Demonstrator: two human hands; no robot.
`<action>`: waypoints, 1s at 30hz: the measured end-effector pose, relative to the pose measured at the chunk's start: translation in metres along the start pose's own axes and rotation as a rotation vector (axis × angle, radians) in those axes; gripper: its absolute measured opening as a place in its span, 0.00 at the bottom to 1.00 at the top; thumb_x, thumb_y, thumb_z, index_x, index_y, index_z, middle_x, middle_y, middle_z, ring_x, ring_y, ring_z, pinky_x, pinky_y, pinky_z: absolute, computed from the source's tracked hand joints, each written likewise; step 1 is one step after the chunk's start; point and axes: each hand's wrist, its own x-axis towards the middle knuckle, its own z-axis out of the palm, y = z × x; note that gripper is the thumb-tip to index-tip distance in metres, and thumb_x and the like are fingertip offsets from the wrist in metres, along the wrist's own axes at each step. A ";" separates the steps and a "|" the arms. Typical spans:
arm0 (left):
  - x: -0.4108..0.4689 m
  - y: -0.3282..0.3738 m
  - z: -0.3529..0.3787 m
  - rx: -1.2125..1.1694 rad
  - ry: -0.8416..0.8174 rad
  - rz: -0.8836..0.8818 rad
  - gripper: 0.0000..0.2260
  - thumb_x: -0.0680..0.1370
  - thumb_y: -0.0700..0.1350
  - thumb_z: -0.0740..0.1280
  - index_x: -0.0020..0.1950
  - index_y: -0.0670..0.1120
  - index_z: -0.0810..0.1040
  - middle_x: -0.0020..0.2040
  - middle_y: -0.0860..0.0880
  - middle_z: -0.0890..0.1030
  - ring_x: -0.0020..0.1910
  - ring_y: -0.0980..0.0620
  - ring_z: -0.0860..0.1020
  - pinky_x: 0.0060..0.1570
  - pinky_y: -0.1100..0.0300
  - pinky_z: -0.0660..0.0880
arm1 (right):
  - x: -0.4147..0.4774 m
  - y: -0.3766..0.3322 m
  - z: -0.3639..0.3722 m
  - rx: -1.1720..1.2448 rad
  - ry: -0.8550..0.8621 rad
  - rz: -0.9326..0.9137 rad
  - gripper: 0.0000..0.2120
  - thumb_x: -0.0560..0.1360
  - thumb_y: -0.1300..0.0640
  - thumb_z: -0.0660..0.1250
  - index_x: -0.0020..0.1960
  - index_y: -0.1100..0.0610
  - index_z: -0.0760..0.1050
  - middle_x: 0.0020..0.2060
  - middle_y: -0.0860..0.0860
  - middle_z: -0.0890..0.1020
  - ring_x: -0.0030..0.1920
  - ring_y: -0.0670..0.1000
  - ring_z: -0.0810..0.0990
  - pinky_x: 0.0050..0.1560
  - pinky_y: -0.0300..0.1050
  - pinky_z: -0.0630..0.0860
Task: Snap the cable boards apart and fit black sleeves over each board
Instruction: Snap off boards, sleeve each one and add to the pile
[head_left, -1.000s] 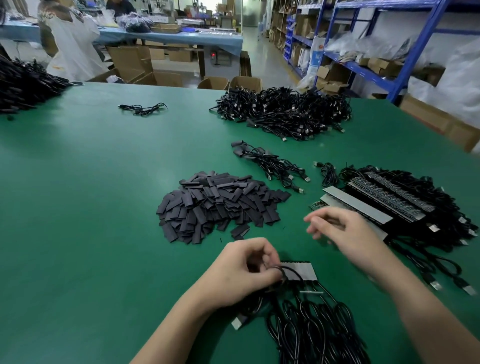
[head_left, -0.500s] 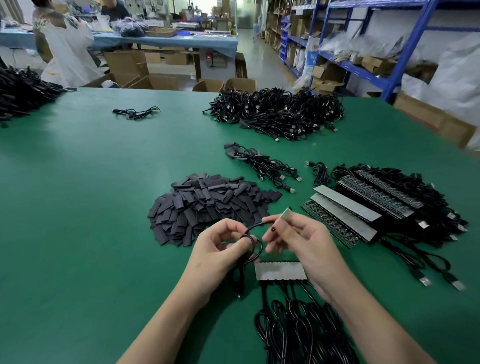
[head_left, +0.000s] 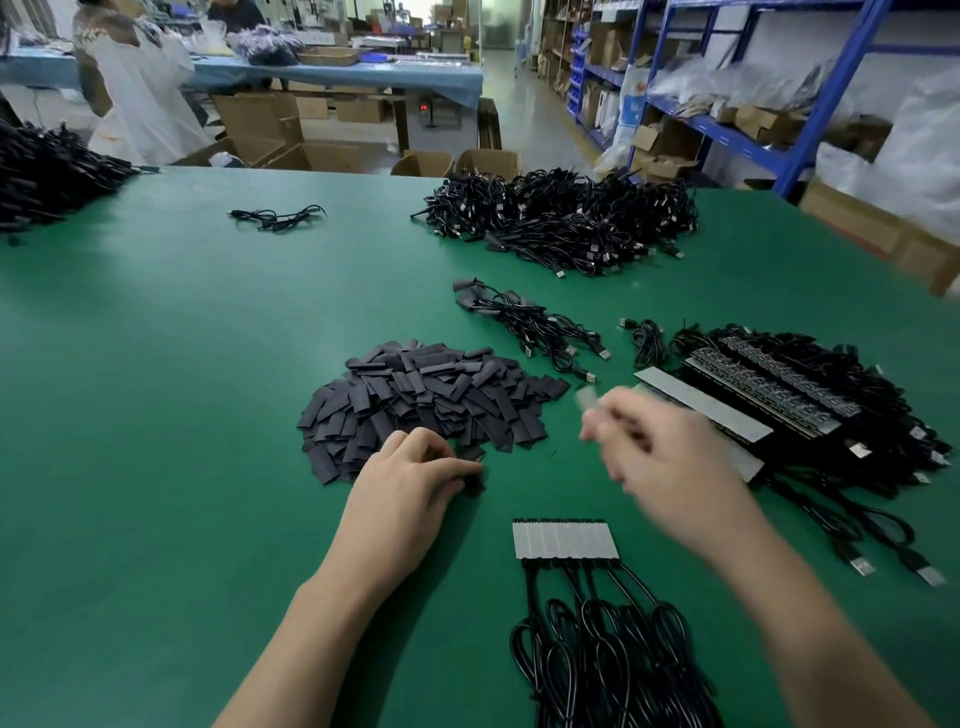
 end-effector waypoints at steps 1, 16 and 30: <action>0.000 0.000 -0.001 0.003 0.004 0.003 0.10 0.81 0.47 0.71 0.61 0.56 0.86 0.55 0.52 0.79 0.55 0.47 0.74 0.54 0.50 0.76 | -0.002 0.004 0.011 -0.085 -0.062 0.004 0.15 0.81 0.42 0.59 0.42 0.49 0.76 0.28 0.53 0.77 0.26 0.50 0.71 0.27 0.51 0.68; 0.005 0.005 -0.001 0.063 0.066 0.035 0.06 0.78 0.48 0.74 0.48 0.46 0.86 0.48 0.50 0.82 0.49 0.45 0.78 0.47 0.47 0.78 | -0.022 0.022 0.061 -0.053 -0.134 0.076 0.14 0.83 0.44 0.61 0.41 0.48 0.70 0.29 0.46 0.72 0.30 0.45 0.68 0.34 0.45 0.66; 0.001 0.021 0.011 -0.737 -0.032 -0.149 0.08 0.82 0.39 0.68 0.50 0.53 0.80 0.38 0.53 0.83 0.33 0.54 0.79 0.40 0.64 0.75 | -0.025 0.026 0.059 0.102 -0.088 0.042 0.03 0.79 0.44 0.66 0.50 0.42 0.76 0.34 0.46 0.81 0.37 0.49 0.82 0.43 0.53 0.80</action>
